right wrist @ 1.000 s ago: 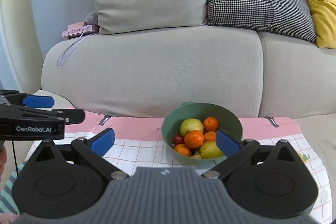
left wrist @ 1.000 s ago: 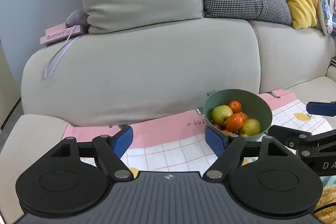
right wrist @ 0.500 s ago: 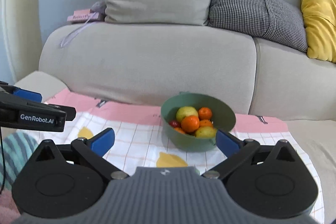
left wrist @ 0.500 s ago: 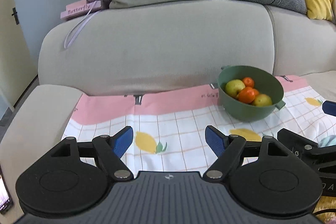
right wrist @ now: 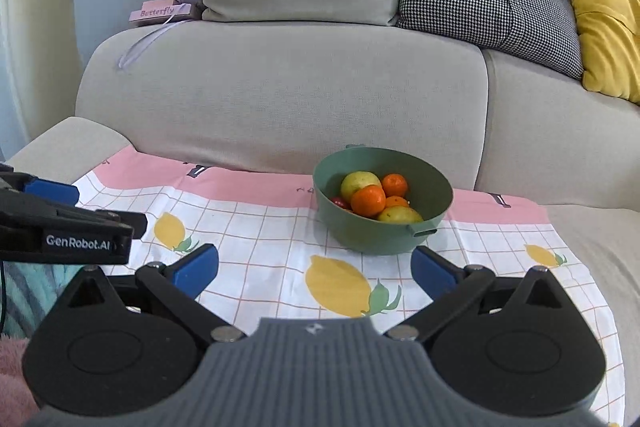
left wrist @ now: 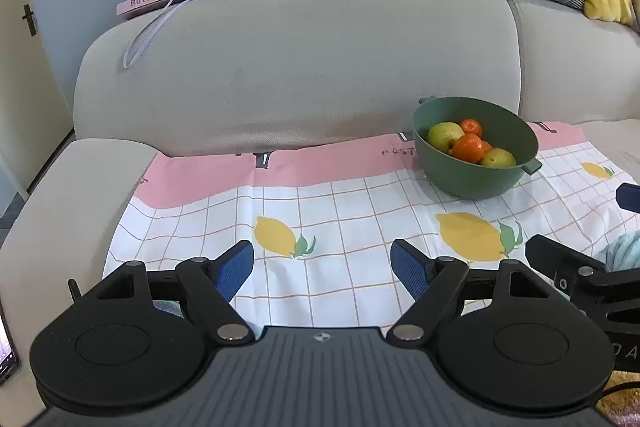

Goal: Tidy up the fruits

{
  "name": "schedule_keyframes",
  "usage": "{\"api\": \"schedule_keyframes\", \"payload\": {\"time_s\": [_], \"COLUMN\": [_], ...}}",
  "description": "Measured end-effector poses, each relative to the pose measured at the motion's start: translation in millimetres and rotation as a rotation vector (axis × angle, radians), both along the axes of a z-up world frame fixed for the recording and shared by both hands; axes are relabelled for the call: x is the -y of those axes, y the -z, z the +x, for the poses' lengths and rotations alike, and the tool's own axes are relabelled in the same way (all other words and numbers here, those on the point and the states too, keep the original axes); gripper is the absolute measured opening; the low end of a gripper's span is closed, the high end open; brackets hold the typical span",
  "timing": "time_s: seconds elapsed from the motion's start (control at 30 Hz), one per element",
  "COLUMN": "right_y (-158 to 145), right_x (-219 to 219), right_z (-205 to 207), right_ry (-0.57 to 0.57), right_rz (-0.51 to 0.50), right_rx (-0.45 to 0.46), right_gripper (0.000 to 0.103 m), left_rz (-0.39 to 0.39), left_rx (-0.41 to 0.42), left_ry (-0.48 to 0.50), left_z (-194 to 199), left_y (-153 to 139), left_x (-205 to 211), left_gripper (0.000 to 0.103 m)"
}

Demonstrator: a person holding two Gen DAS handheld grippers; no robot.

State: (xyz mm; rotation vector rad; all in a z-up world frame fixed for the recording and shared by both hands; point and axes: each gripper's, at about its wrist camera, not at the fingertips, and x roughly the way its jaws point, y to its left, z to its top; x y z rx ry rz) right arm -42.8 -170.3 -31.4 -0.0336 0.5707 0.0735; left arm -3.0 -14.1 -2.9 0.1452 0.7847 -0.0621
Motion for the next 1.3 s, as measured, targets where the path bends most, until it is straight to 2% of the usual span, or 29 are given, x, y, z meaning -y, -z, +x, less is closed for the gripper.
{"api": "schedule_keyframes", "payload": {"time_s": [1.3], "right_y": [-1], "right_x": [-5], "right_z": [-13], "right_ry": [-0.048], "right_rz": [0.002], "right_rx": [0.017], "right_gripper": [0.099], "left_rz": [0.003], "left_rx": [0.038], "left_ry": [-0.003], "left_z": [-13], "left_y": [-10], "left_x": [-14], "left_gripper": [0.091]}}
